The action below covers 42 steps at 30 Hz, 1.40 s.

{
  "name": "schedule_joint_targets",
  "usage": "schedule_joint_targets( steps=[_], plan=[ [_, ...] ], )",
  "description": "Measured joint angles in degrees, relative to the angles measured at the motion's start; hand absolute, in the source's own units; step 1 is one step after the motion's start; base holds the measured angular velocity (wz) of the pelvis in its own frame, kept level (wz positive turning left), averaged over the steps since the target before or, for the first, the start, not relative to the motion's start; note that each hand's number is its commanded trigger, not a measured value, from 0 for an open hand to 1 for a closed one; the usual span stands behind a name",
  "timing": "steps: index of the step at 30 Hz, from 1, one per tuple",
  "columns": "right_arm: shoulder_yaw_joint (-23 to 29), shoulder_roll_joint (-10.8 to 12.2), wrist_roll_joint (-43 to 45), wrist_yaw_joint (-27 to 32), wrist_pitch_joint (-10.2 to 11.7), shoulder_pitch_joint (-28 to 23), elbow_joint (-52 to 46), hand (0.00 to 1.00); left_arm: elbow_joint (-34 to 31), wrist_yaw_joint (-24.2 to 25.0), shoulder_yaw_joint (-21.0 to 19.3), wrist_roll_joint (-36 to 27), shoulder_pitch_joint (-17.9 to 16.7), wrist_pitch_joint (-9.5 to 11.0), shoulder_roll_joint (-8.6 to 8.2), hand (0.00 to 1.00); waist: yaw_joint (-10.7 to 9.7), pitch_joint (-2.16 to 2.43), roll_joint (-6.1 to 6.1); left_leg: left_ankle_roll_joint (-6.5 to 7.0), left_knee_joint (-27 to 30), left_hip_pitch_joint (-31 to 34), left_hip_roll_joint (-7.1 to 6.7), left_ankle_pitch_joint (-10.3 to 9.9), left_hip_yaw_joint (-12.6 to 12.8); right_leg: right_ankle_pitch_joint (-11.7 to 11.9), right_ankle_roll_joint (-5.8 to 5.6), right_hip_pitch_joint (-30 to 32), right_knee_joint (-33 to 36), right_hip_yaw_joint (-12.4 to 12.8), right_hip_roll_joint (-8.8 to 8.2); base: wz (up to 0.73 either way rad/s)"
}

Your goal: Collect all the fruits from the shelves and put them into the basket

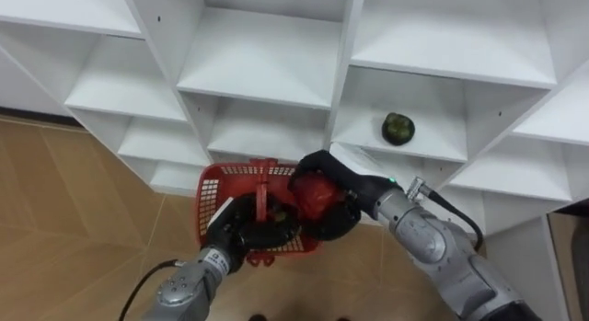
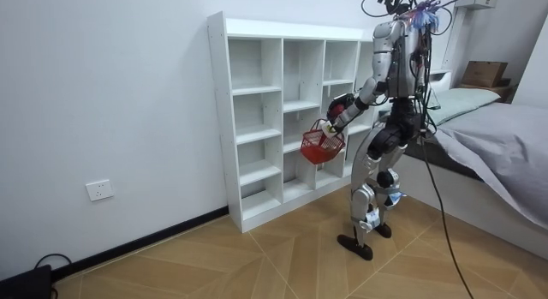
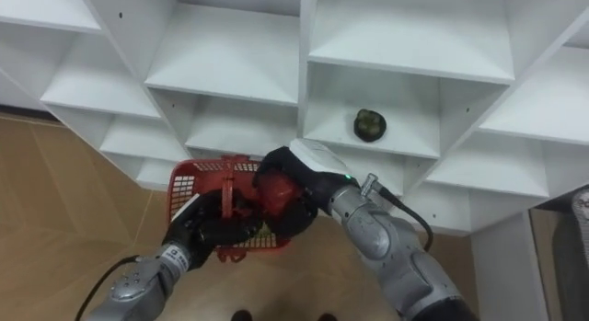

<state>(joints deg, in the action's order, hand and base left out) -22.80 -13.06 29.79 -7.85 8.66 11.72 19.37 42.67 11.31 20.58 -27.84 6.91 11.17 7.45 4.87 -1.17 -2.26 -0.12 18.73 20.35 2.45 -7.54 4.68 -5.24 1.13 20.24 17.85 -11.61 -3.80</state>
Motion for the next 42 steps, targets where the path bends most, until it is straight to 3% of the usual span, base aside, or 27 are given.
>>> schedule_joint_targets(
  steps=[10,11,12,13,14,29,32,42],
  plan=[
    [-0.06,-0.11,-0.17,2.43,0.02,0.07,-0.05,1.0,-1.3,0.79,0.36,-2.02,-0.16,0.0,-0.41,1.0,0.08,-0.02,0.04,0.07,-0.26,-0.01,-0.07,-0.07,-0.04,-0.05,-0.06,-0.01,-0.15,-0.01,-0.03,0.0],
    [-0.06,-0.13,-0.22,2.61,0.03,0.08,-0.07,0.94,-1.44,0.8,0.39,-2.02,-0.17,0.0,-0.37,1.0,0.08,-0.02,0.04,0.07,-0.28,-0.02,-0.07,-0.07,-0.04,-0.05,-0.06,-0.01,-0.15,-0.01,-0.03,0.0],
    [-0.05,-0.13,-0.22,2.9,0.03,0.08,-0.07,0.35,-1.77,0.84,0.39,-2.04,-0.22,0.0,-0.37,1.0,0.11,-0.03,0.06,0.07,-0.31,-0.02,-0.07,-0.07,-0.06,-0.06,-0.07,-0.01,-0.19,-0.01,-0.01,0.0],
    [-0.05,-0.12,-0.23,2.99,0.04,0.08,-0.07,0.13,-1.95,0.83,0.38,-2.08,-0.28,0.0,-0.39,1.0,0.11,-0.04,0.06,0.07,-0.31,-0.02,-0.07,-0.07,-0.06,-0.06,-0.07,-0.01,-0.2,-0.01,-0.01,0.0],
    [-0.04,-0.12,-0.25,3.22,0.08,0.08,-0.07,0.0,-2.11,0.83,0.36,-2.13,-0.34,0.0,-0.37,1.0,0.11,-0.05,0.08,0.07,-0.32,-0.02,-0.07,-0.07,-0.06,-0.06,-0.07,-0.01,-0.21,-0.01,0.0,0.0],
    [-0.05,0.81,-0.76,4.65,0.12,0.17,-0.22,0.0,-2.18,0.81,0.96,-3.19,-0.34,-0.05,-0.31,1.0,0.19,-0.05,0.23,0.06,-0.24,0.03,-0.06,-0.08,-0.16,-0.08,-0.07,0.01,-0.31,-0.66,-0.07,0.0],
    [-0.44,1.17,-0.77,4.63,0.12,0.14,-0.21,0.0,-2.2,0.68,0.98,-3.06,-0.31,-1.31,-0.32,1.0,0.23,-0.09,0.38,0.05,-0.23,0.04,-0.04,-0.08,-0.24,-0.04,0.03,-0.02,-0.31,-1.11,-0.18,0.0],
    [-0.65,1.12,-0.77,4.61,0.12,0.09,-0.2,0.0,-2.81,0.65,0.86,-3.05,-0.29,-1.98,-0.17,1.0,0.32,-0.14,0.83,0.05,-0.27,0.03,-0.04,-0.08,-0.25,-0.05,0.04,-0.02,-0.31,-1.15,-0.2,0.0]
  ],
)
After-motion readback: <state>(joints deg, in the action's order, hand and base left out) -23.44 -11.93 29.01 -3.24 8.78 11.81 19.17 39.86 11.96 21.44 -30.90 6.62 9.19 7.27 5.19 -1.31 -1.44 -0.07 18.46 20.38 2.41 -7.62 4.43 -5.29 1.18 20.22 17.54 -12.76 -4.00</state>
